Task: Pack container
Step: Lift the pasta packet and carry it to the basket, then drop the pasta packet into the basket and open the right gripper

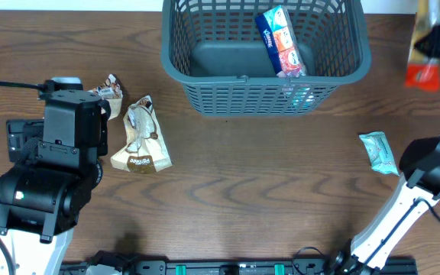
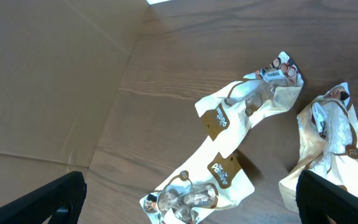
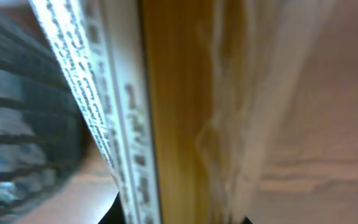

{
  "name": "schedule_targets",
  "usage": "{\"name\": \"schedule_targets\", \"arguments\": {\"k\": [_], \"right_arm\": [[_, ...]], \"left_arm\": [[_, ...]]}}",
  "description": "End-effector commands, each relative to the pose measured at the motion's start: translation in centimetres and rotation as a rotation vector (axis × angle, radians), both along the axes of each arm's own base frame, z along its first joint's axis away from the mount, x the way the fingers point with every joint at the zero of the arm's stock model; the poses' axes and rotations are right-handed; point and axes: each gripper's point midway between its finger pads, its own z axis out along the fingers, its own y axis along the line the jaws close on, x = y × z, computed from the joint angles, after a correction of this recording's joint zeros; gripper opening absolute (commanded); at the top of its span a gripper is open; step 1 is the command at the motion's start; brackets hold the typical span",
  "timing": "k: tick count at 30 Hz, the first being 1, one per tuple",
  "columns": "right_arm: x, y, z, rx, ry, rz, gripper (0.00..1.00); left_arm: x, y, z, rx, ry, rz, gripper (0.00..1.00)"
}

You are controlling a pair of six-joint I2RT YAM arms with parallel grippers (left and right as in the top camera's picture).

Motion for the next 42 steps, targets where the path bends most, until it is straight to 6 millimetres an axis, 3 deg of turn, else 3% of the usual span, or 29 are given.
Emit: {"name": "schedule_targets", "arguments": {"k": [1, 7, 12, 16, 21, 27, 31, 35, 42], "right_arm": [[-2.1, 4.2, 11.1, -0.017, -0.268, 0.077, 0.01], [-4.0, 10.7, 17.4, 0.048, -0.442, 0.238, 0.02], [-4.1, 16.4, 21.9, 0.089, -0.593, 0.369, 0.01], [-3.1, 21.1, 23.1, 0.095, -0.655, 0.476, 0.02], [-2.0, 26.2, 23.2, 0.116, -0.685, 0.565, 0.01], [-0.9, 31.2, 20.1, 0.13, -0.608, 0.65, 0.02], [-0.3, 33.7, 15.0, 0.112, -0.475, 0.739, 0.02], [0.7, 35.0, 9.9, 0.109, -0.347, 0.797, 0.02], [3.4, 35.0, 3.8, 0.104, -0.222, 0.772, 0.01]], "left_arm": [[-0.1, 0.4, 0.6, 0.006, -0.016, 0.019, 0.99], [-0.1, 0.4, 0.6, 0.006, -0.016, 0.019, 0.99], [-0.1, 0.4, 0.6, 0.006, -0.015, 0.019, 0.99], [-0.1, 0.4, 0.6, 0.006, -0.015, 0.019, 0.99], [-0.1, 0.4, 0.6, 0.006, -0.015, 0.019, 0.99], [-0.1, 0.4, 0.6, 0.006, -0.015, 0.019, 0.99], [-0.1, 0.4, 0.6, 0.006, -0.014, 0.019, 0.99], [-0.3, 0.4, 0.4, 0.009, -0.003, 0.019, 0.99], [-0.8, 0.5, 0.0, 0.016, 0.028, 0.019, 0.99]]}}
